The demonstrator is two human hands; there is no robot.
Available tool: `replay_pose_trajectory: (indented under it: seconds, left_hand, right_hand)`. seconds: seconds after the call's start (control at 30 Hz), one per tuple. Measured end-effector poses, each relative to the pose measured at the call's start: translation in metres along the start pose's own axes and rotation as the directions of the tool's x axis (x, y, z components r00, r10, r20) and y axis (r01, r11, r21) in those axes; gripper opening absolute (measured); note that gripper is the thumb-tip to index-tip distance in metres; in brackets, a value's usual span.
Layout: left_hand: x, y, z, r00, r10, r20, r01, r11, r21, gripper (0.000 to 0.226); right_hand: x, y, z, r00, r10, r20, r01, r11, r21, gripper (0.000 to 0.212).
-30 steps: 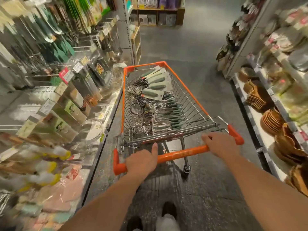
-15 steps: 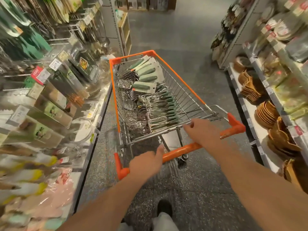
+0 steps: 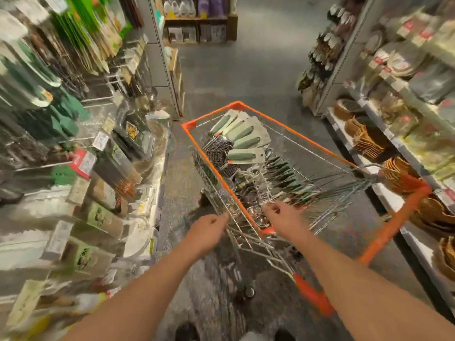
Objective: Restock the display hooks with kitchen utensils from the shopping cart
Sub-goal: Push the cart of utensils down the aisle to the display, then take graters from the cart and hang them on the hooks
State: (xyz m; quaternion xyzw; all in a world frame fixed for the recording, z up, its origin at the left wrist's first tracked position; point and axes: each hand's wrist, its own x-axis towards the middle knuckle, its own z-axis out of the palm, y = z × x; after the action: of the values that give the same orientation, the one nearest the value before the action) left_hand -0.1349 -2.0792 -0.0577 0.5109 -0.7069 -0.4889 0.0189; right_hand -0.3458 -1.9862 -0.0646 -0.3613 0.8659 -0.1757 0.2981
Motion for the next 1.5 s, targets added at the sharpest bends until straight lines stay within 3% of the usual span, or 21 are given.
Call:
replay_pose_trajectory:
  seconds: [0.07,0.23,0.4,0.5,0.73,0.83,1.1,1.27,1.5]
  left_hand:
    - [0.010,-0.013,-0.023,1.000,-0.005,0.020,0.004,1.000,0.006,0.055]
    - [0.049,-0.015,-0.061,0.999,0.012,0.039,-0.012,1.000,-0.010,0.052]
    - [0.115,0.004,-0.079,0.994,0.026,0.107,-0.029,0.999,0.029,0.062]
    - [0.153,0.016,-0.091,0.989,0.001,0.149,-0.009,0.998,0.057,0.056]
    - [0.255,0.041,-0.123,0.994,-0.082,0.076,0.075,0.993,0.093,0.061]
    - [0.283,0.054,-0.127,0.986,-0.070,0.152,0.033,0.972,0.234,0.060]
    - [0.384,0.092,-0.128,0.959,0.016,0.282,-0.123,0.922,0.367,0.040]
    - [0.452,0.098,-0.140,0.936,0.038,0.349,-0.159,0.932,0.326,0.028]
    - [0.521,0.105,-0.142,0.938,0.033,0.345,-0.137,0.950,0.282,0.067]
  right_hand:
    - [-0.002,-0.014,0.024,0.995,0.087,0.046,-0.094,0.981,0.169,0.052]
    - [0.016,-0.036,0.036,0.975,0.208,0.078,-0.218,0.963,0.157,0.078]
    - [0.078,-0.072,0.044,0.992,0.129,-0.005,-0.129,0.992,-0.007,0.068]
    - [0.120,-0.080,0.042,0.985,0.172,-0.022,-0.169,0.981,0.090,0.065]
    - [0.201,-0.074,0.033,0.954,0.297,0.047,-0.299,0.922,0.246,0.061]
    - [0.218,-0.076,0.036,0.938,0.337,0.086,-0.346,0.879,0.329,0.058]
    - [0.281,-0.102,0.046,0.881,0.456,0.128,-0.452,0.730,0.513,0.056]
    - [0.318,-0.119,0.040,0.780,0.603,0.166,-0.541,0.519,0.662,0.057]
    - [0.358,-0.138,0.042,0.645,0.708,0.288,-0.612,0.254,0.749,0.071]
